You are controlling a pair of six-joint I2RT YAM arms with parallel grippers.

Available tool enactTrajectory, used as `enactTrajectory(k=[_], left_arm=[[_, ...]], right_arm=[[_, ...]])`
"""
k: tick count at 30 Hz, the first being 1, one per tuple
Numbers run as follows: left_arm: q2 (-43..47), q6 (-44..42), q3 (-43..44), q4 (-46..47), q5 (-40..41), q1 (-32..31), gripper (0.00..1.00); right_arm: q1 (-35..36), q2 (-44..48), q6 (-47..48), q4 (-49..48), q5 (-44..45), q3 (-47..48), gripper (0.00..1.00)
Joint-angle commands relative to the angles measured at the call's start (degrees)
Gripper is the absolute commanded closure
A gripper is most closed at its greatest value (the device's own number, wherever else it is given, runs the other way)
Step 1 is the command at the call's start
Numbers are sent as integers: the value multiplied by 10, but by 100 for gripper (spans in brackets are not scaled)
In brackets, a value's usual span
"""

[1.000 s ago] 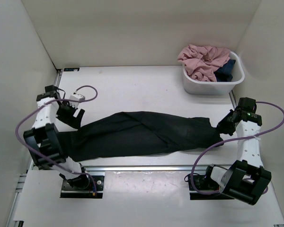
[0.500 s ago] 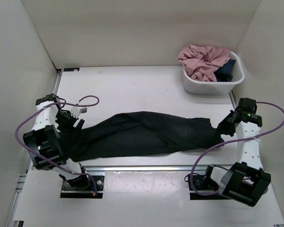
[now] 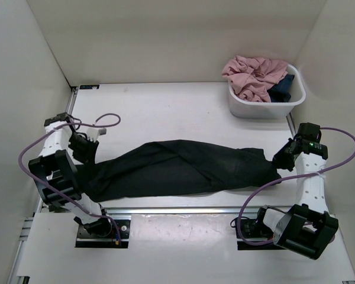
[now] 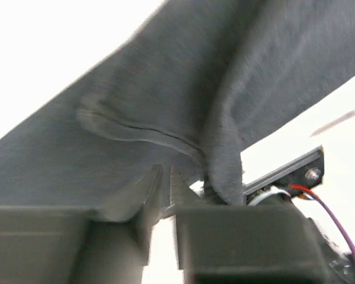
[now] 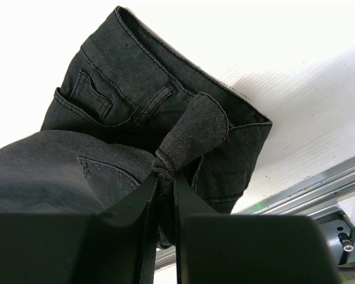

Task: Fold and stack the trousers
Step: Flatten the trousers out

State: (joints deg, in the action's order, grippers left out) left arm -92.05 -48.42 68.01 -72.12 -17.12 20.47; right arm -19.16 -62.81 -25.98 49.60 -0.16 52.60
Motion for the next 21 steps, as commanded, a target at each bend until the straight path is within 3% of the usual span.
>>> enactTrajectory(k=[1, 2, 4, 5, 8, 10, 11, 16, 19, 20, 21], left_arm=[[-1, 31, 68, -7, -23, -2, 65], [-6, 32, 78, -7, -23, -2, 35], [11, 40, 85, -7, -47, -2, 16], [27, 33, 91, -7, -55, -18, 1], [50, 18, 74, -26, -37, -64, 0], [63, 18, 16, 7, 15, -85, 0], [63, 37, -5, 22, 78, -99, 0], [38, 37, -77, 40, 109, -113, 0], [22, 68, -98, 88, 168, -124, 0], [17, 73, -98, 94, 175, -124, 2], [12, 84, -90, 95, 175, -124, 33]], right_arm=[[-4, 13, 8, 0, 11, 22, 100], [-4, 13, 8, 0, 11, 22, 100], [-4, 13, 8, 0, 11, 22, 100], [-4, 13, 8, 0, 11, 22, 100], [-4, 8, 8, 0, 11, 17, 100], [-4, 8, 8, -6, 11, 17, 100], [-4, 8, 8, -6, 6, 17, 100], [-4, 8, 8, -6, 6, 17, 100], [-4, 8, 8, -6, 6, 17, 100], [-4, 8, 8, -6, 6, 17, 100], [-4, 8, 8, -6, 6, 22, 100]])
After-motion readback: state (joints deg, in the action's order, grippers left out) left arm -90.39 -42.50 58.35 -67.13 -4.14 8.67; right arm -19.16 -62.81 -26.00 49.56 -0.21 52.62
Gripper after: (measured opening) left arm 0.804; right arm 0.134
